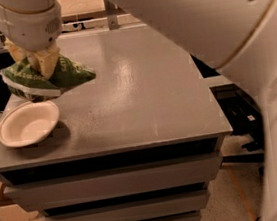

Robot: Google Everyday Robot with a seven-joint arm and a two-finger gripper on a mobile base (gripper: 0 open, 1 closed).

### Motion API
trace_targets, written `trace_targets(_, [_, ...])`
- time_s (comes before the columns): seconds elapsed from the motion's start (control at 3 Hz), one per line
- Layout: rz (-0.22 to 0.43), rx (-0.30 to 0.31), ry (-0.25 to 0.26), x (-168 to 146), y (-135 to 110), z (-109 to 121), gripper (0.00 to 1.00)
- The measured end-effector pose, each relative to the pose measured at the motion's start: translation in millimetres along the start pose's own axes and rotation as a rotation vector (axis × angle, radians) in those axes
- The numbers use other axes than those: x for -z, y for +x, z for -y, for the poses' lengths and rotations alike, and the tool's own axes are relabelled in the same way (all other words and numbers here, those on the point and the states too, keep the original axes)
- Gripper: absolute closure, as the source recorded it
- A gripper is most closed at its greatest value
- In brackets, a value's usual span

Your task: Place green jalapeno chip bag into paper bowl

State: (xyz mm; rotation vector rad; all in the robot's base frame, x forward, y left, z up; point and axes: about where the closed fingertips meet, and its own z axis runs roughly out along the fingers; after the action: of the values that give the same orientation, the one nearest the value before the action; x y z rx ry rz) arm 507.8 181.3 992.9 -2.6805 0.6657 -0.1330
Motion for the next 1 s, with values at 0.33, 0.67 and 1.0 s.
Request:
trace_targets(0.33, [0.03, 0.102, -0.042, -26, -13, 36, 1.0])
trace_targets(0.67, [0.064, 0.193, -0.053, -42, -39, 61, 1.0])
trace_targets(1.0, [0.091, 0.223, -0.066, -51, -54, 65, 1.0])
